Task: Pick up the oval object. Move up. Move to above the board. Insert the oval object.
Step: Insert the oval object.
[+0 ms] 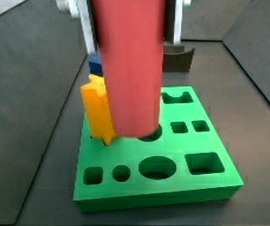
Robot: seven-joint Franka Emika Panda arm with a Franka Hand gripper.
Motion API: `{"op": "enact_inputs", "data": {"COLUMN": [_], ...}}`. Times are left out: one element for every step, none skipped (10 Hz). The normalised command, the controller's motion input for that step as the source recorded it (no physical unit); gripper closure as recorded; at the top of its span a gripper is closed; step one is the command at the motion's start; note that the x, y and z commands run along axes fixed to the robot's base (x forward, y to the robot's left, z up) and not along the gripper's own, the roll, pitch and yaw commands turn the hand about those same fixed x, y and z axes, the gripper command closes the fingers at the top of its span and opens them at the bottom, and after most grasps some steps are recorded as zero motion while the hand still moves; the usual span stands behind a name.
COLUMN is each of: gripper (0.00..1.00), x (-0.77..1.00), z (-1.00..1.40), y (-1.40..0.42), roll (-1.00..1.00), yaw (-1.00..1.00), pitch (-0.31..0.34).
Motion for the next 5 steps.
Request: {"op": "enact_inputs", "data": {"gripper": [1.00, 1.00, 1.00, 1.00, 1.00], "x": [0.90, 0.89, 0.77, 0.71, 0.07], "z": [-0.31, -0.35, -0.31, -0.26, 0.00], "y": [-0.35, -0.37, -0.33, -0.28, 0.00], "roll": [0.03, 0.01, 0.00, 0.00, 0.00], "yaw": [0.17, 0.11, 0.02, 0.00, -0.03], "pitch": [0.000, 0.000, 0.000, 0.000, 0.000]}}
